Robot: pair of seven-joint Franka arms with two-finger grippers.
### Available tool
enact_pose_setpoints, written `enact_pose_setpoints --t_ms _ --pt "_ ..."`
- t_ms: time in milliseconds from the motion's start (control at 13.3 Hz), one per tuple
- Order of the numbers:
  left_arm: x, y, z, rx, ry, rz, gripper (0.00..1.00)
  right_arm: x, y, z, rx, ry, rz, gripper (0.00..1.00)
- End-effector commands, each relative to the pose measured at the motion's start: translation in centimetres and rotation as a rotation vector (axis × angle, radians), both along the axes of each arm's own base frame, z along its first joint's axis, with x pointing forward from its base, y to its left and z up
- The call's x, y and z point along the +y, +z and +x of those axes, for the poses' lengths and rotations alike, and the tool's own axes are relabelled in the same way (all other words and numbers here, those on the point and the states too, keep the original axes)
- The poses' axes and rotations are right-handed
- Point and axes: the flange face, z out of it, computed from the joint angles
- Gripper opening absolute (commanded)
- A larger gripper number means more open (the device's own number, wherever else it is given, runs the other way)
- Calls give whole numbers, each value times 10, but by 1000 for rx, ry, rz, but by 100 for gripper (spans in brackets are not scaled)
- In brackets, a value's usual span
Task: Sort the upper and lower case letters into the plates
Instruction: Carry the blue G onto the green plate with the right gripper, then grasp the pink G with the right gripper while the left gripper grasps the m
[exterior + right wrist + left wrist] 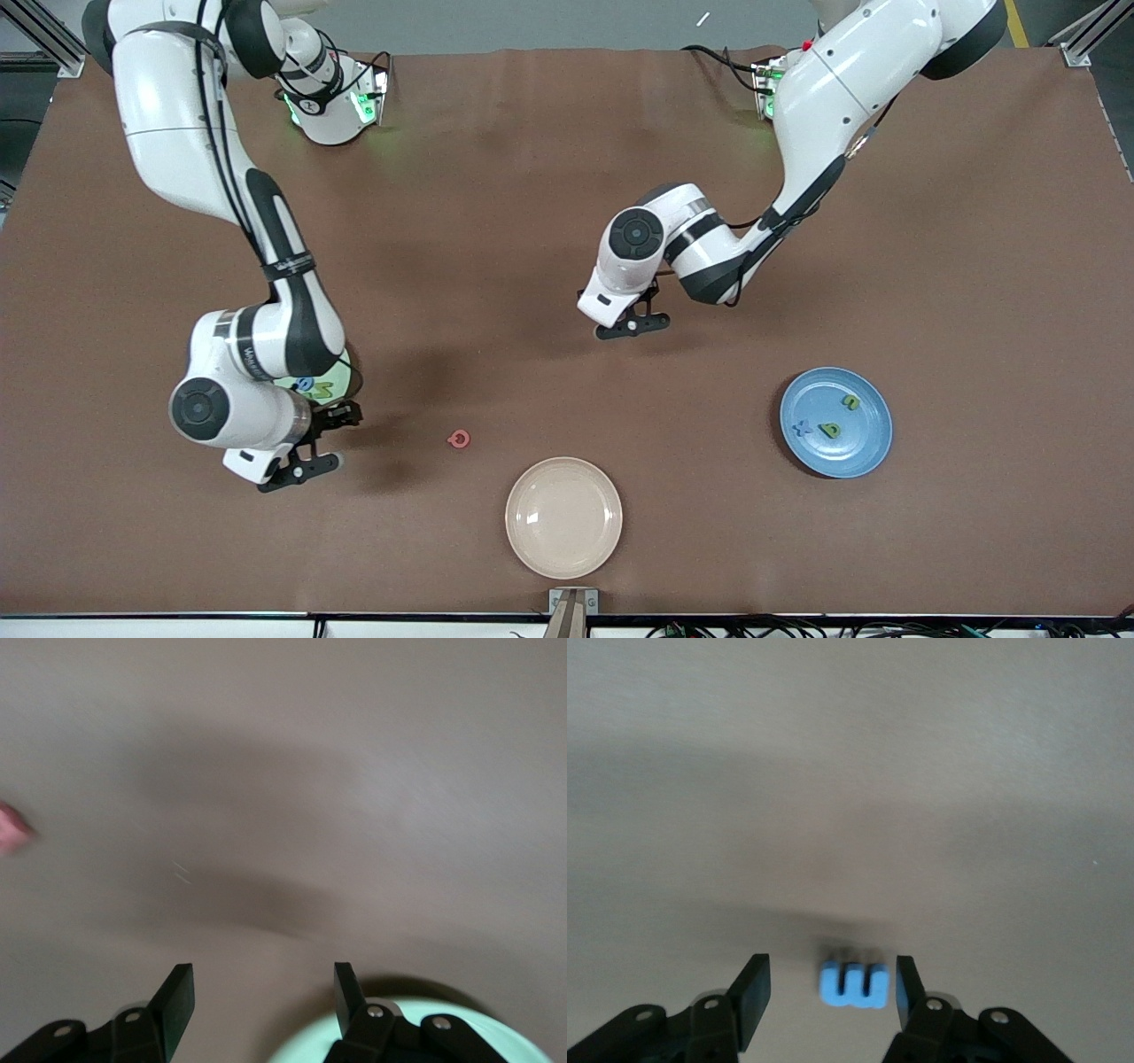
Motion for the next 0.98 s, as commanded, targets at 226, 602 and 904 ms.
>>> enact_pose_setpoints --t_ms 226,602,904 --pt "-12 -26 -5 -32 39 46 66 94 4 -1 -196 -147 68 72" --pt "-14 -39 -26 -16 40 54 66 140 -37 -13 -255 -186 98 72" --pt "-10 -43 -39 -10 26 59 64 158 -49 -24 -236 -180 93 72"
